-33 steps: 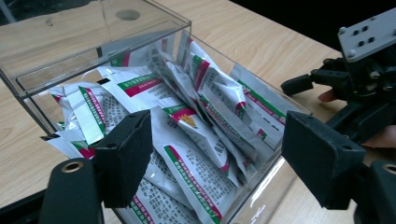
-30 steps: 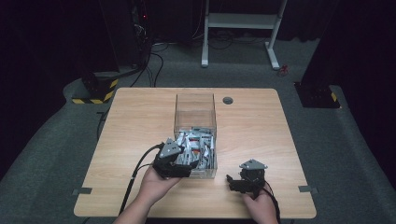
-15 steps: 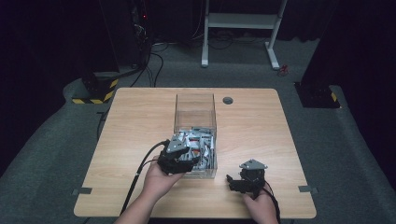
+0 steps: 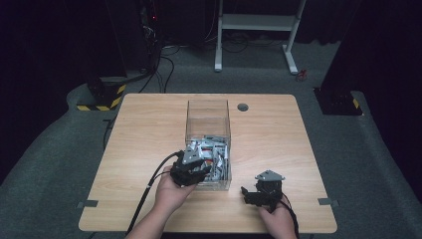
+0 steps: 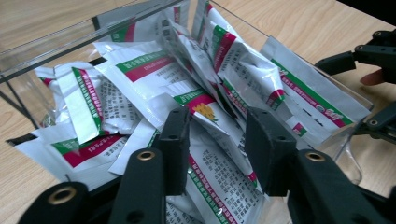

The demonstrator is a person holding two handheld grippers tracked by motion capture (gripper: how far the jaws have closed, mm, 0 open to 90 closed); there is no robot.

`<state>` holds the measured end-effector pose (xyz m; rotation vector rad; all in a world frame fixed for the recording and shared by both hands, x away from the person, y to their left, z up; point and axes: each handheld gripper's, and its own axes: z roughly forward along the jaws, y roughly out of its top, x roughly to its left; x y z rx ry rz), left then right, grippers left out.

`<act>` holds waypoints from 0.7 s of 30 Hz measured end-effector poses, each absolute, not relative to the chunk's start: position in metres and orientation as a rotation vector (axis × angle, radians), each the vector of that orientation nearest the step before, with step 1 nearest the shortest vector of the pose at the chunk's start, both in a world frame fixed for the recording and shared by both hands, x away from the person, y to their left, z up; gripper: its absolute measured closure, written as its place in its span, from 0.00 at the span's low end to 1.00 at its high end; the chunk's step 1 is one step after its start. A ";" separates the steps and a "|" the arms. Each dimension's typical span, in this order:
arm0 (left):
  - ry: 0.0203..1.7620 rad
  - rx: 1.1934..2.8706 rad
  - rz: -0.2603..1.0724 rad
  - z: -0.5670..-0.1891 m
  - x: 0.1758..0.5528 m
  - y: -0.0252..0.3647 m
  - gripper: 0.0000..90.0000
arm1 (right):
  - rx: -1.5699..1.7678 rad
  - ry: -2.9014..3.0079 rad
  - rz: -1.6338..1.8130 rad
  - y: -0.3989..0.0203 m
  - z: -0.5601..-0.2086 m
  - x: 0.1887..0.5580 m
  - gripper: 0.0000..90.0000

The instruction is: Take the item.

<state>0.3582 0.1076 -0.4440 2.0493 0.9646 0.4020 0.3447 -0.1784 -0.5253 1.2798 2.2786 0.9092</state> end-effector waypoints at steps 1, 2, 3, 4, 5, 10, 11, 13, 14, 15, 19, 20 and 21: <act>0.967 2.045 0.400 -0.444 0.358 0.108 0.69 | 1.280 2.279 0.909 -0.178 -0.525 0.345 0.09; 0.967 2.042 0.398 -0.445 0.357 0.108 0.70 | 1.279 2.279 0.909 -0.178 -0.525 0.345 0.09; 0.963 2.042 0.399 -0.445 0.357 0.108 0.70 | 1.280 2.279 0.909 -0.178 -0.525 0.345 0.09; 0.959 2.044 0.401 -0.446 0.356 0.108 0.71 | 1.280 2.279 0.909 -0.178 -0.525 0.345 0.09; 0.954 2.052 0.408 -0.447 0.356 0.107 0.72 | 1.280 2.279 0.909 -0.178 -0.525 0.345 0.09; 0.937 2.067 0.419 -0.447 0.355 0.105 0.77 | 1.279 2.279 0.909 -0.178 -0.525 0.345 0.09; 0.935 2.069 0.423 -0.447 0.355 0.105 0.79 | 1.280 2.279 0.909 -0.178 -0.525 0.345 0.09; 0.931 2.073 0.427 -0.448 0.354 0.105 0.83 | 1.279 2.279 0.909 -0.178 -0.525 0.345 0.09; 0.924 2.076 0.433 -0.448 0.354 0.105 0.86 | 1.280 2.279 0.909 -0.178 -0.525 0.345 0.09; 0.919 2.080 0.440 -0.448 0.354 0.104 0.88 | 1.280 2.278 0.909 -0.178 -0.525 0.345 0.09; 0.914 2.080 0.435 -0.448 0.353 0.104 0.98 | 1.279 2.279 0.909 -0.178 -0.525 0.345 0.09; 0.912 2.076 0.434 -0.448 0.353 0.104 0.99 | 1.280 2.279 0.909 -0.178 -0.525 0.345 0.09; 0.913 2.072 0.434 -0.448 0.353 0.105 0.99 | 1.279 2.279 0.909 -0.178 -0.525 0.345 0.09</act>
